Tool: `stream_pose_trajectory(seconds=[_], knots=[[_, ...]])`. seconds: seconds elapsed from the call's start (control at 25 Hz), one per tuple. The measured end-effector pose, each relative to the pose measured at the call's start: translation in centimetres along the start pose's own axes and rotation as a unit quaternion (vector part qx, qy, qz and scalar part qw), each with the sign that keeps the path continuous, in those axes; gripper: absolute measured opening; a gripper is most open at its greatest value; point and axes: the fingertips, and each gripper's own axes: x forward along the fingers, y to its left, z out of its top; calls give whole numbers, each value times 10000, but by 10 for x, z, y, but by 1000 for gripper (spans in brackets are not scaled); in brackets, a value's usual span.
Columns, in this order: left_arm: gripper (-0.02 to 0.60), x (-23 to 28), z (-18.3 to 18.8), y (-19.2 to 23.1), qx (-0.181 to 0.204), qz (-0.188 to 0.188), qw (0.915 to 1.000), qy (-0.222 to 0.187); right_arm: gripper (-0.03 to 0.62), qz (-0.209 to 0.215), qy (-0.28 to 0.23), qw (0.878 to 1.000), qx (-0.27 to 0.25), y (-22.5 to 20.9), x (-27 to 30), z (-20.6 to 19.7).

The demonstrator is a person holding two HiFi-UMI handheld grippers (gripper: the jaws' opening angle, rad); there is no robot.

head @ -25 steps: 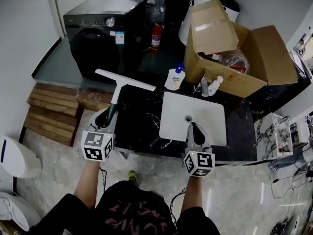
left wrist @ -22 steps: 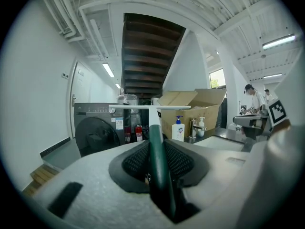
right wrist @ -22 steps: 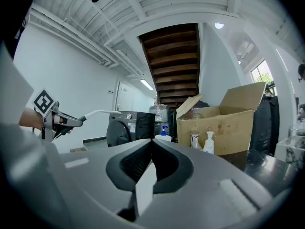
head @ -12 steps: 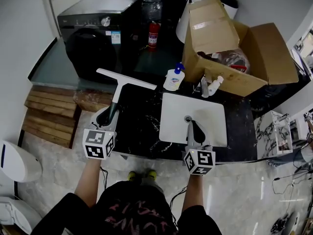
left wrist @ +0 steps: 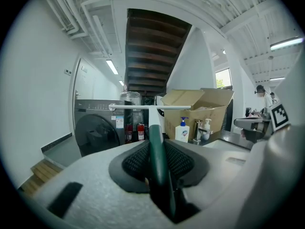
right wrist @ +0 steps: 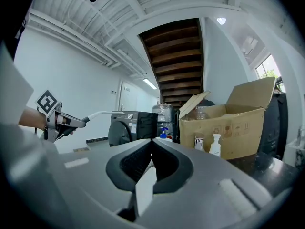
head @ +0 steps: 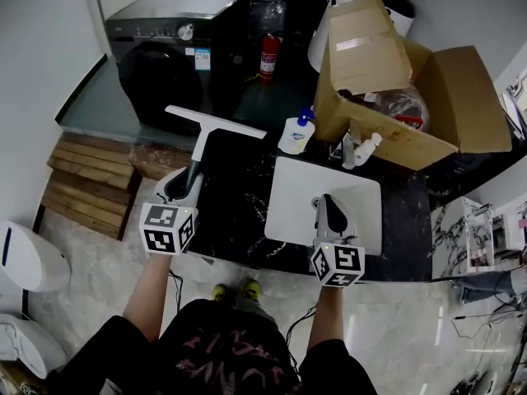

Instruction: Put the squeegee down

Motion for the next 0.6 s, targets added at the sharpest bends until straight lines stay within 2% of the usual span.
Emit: stream_pose_trajectory(seconds=[0.4, 0.6], knots=[[101, 33, -6, -4, 52, 68, 9994, 338, 11, 137, 80, 9999, 16, -14, 8, -9], [101, 48, -19, -2, -226, 83, 9982, 557, 11, 185, 69, 9998, 46, -18, 13, -9]])
